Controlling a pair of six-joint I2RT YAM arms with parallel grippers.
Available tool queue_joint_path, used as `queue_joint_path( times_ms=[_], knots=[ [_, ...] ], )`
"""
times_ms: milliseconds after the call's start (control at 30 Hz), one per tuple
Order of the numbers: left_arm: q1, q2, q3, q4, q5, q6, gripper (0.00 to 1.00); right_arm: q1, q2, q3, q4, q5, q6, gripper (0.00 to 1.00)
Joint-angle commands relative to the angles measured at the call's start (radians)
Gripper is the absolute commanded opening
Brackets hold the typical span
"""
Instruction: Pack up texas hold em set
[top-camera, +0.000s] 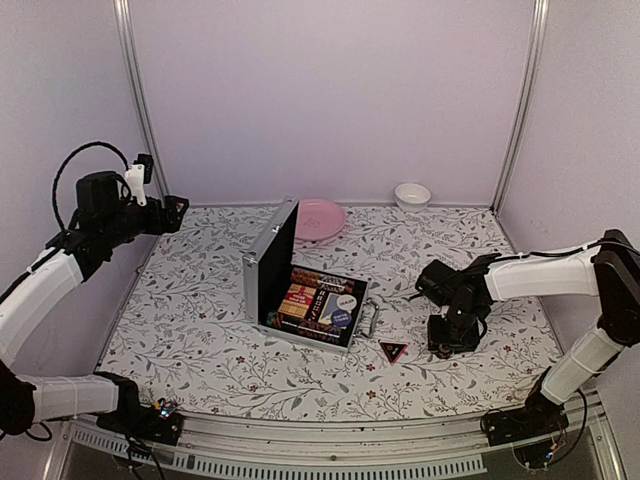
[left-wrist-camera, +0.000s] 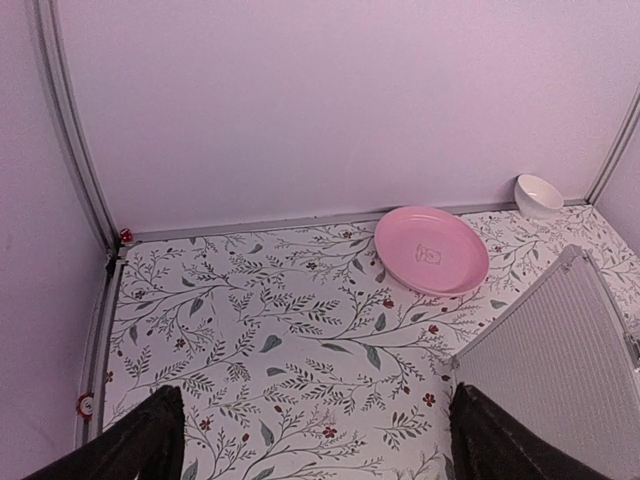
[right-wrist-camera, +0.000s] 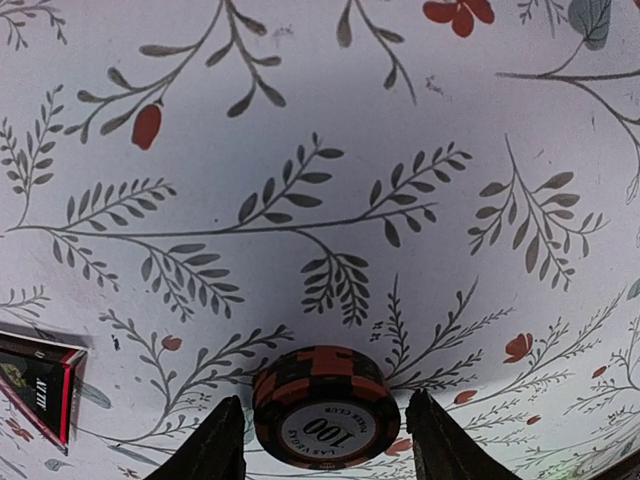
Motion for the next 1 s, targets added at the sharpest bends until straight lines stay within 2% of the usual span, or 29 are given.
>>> queue_joint_path(
  times_ms=[0,567,967],
  knots=[
    [0.008,0.001,-0.006,0.015,-0.002,0.015,0.92,0.007,0.027,-0.014,0.024,-0.009,0.004,0.55],
    [0.008,0.001,-0.007,0.018,0.0,0.017,0.92,0.01,0.047,-0.06,0.045,-0.045,0.015,0.44],
    [0.007,-0.003,-0.006,0.017,0.008,0.011,0.92,0.01,0.023,-0.056,0.024,-0.014,0.007,0.36]
  ],
)
